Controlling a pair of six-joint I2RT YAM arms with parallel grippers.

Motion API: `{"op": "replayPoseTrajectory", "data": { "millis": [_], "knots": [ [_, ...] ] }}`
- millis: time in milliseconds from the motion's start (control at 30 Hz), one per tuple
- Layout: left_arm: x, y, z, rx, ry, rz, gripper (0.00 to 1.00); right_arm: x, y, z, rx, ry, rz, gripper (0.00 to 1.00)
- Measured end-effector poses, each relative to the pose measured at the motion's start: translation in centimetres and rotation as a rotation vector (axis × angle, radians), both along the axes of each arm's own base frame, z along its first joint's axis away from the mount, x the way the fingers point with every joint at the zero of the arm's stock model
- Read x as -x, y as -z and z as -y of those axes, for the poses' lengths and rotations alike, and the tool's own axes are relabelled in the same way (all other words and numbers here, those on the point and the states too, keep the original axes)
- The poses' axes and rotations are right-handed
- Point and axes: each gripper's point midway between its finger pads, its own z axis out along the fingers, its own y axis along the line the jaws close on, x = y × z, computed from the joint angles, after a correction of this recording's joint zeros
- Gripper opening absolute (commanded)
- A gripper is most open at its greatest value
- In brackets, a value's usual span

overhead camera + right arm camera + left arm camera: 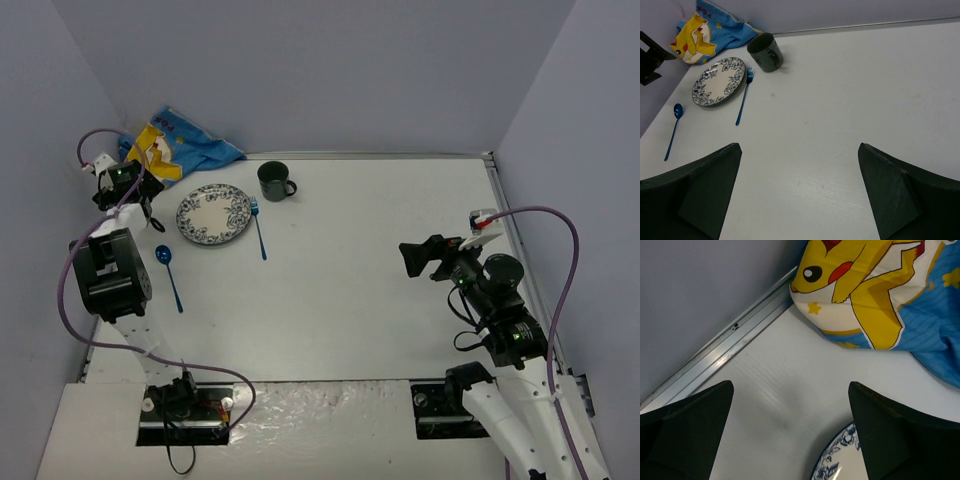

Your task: Set the dinner table for one person

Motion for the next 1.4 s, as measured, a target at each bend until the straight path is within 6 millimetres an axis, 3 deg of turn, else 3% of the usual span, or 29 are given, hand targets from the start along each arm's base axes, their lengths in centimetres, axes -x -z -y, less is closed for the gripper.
{"op": "replayPoseTrajectory", "data": {
  "millis": [200,433,700,933,1067,1200,1400],
  "knots": [
    [-5.3,1.5,-1.2,-0.06,0.131,0.012,0.97,0.2,-0.1,-1.1,-0.005,-0.065,0.024,1.0],
    [-9.0,3.3,-1.7,-0.113,0.241,-0.003,0.97,0.3,0.3,-1.8,-0.003,-0.116,0.035,1.0],
    [-9.3,4.8,-3.5,-0.147,0.249,-0.055,0.97,0.0,1.6,-2.6,-0.002,-0.153,0.001,1.0],
    [-9.6,4.9,-4.4,-0.182,0.242,-0.065,0.97,-0.2,1.7,-3.1,-0.005,-0.173,-0.001,1.0],
    [-10.2,5.9,-4.6,-0.19,0.248,-0.069,0.96,-0.3,1.6,-3.3,-0.008,-0.187,0.002,1.0],
    [-10.9,7.2,-4.8,-0.191,0.256,-0.074,0.88,-0.3,1.9,-3.5,-0.009,-0.196,0.0,1.0],
    [-12.0,7.9,-4.6,-0.189,0.284,-0.052,0.57,-0.5,2.6,-3.9,-0.01,-0.218,-0.022,1.0]
  ]
}}
